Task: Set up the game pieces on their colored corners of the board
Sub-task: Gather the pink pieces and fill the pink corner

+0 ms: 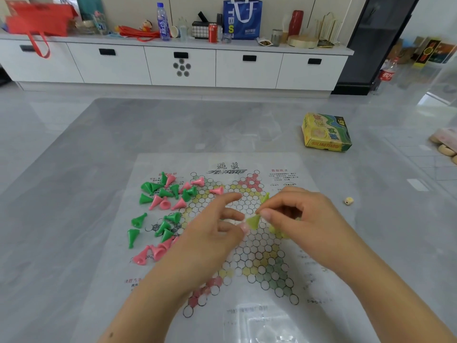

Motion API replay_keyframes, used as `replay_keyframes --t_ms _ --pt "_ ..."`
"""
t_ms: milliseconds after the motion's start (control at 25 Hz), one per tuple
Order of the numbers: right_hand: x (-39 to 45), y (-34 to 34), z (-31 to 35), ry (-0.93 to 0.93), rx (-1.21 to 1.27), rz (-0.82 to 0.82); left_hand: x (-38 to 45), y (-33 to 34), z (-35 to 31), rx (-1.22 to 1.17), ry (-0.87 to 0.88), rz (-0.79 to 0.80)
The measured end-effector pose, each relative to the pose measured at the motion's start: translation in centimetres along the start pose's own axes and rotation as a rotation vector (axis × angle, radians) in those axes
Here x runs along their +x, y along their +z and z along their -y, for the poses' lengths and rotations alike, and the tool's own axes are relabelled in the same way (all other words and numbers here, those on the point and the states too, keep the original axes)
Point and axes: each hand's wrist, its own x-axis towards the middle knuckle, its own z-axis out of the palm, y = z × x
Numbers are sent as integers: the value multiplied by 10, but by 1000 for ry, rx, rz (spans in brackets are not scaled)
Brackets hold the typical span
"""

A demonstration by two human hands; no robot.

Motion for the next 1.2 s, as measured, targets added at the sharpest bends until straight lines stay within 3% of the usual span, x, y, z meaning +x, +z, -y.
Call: replay_keyframes --t_ms 80,160,320,520,760,1200 --pt "1 -11 -3 49 16 -64 3 -16 8 272 62 -186" --pt "-1 -18 -10 72 -23 -108 2 -32 18 564 89 -272" --pt "-4 -27 -20 107 -37 -126 -6 -40 37 826 109 -136" --pt "-7 -23 -22 50 -187 -19 -8 -42 45 922 135 -189" --pt "-3 -13 -28 -10 -477 116 -2 -40 48 878 175 -190" --pt "-2 -11 -31 -14 -523 135 -6 -42 46 889 190 -172"
